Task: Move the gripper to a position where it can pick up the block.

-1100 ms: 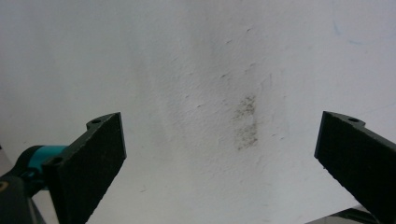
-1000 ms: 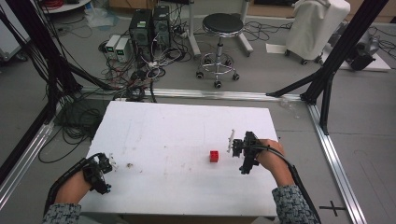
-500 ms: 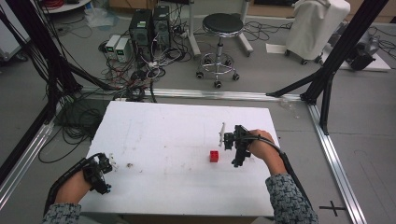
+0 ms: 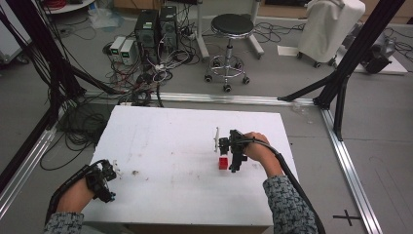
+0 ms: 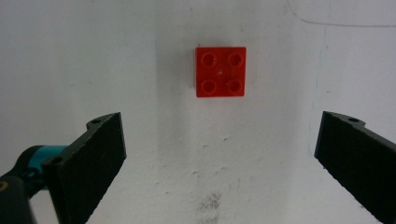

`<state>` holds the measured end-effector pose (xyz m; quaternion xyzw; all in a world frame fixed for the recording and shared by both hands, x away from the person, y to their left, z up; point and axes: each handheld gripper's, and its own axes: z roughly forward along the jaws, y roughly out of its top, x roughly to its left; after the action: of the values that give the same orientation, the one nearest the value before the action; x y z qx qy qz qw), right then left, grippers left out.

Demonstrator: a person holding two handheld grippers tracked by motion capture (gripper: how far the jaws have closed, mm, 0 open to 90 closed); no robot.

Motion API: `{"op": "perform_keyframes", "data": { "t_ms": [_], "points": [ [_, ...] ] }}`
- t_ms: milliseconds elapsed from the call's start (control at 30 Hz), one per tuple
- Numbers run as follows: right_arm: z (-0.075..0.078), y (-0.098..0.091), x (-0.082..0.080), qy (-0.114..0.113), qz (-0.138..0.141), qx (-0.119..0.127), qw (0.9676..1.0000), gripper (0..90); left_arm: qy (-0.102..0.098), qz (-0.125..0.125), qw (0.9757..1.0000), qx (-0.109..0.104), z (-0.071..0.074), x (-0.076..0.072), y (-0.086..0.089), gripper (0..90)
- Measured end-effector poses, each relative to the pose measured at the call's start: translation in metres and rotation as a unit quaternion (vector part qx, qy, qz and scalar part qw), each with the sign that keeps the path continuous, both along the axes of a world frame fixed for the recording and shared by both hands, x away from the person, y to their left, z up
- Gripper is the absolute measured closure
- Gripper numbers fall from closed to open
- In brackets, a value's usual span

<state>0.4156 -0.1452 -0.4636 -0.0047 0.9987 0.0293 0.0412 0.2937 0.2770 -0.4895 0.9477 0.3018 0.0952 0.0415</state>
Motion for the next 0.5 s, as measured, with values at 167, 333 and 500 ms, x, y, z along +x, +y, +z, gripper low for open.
{"op": "perform_keyframes", "data": {
  "t_ms": [167, 333, 500],
  "points": [
    [-0.008, 0.007, 0.002, 0.013, 0.003, 0.01, 0.9999, 1.2, -0.001, 0.001, 1.0, 0.0, 0.0, -0.001, 0.002, 21.5],
    [-0.024, 0.015, 0.006, 0.029, 0.002, 0.007, 0.9995, 1.2, -0.003, 0.004, 1.0, -0.001, 0.001, -0.001, 0.003, 21.5],
    [-0.035, 0.019, 0.01, 0.033, 0.009, 0.002, 0.9994, 1.2, -0.002, 0.005, 1.0, 0.0, 0.001, -0.001, 0.004, 21.5]
  ]
}}
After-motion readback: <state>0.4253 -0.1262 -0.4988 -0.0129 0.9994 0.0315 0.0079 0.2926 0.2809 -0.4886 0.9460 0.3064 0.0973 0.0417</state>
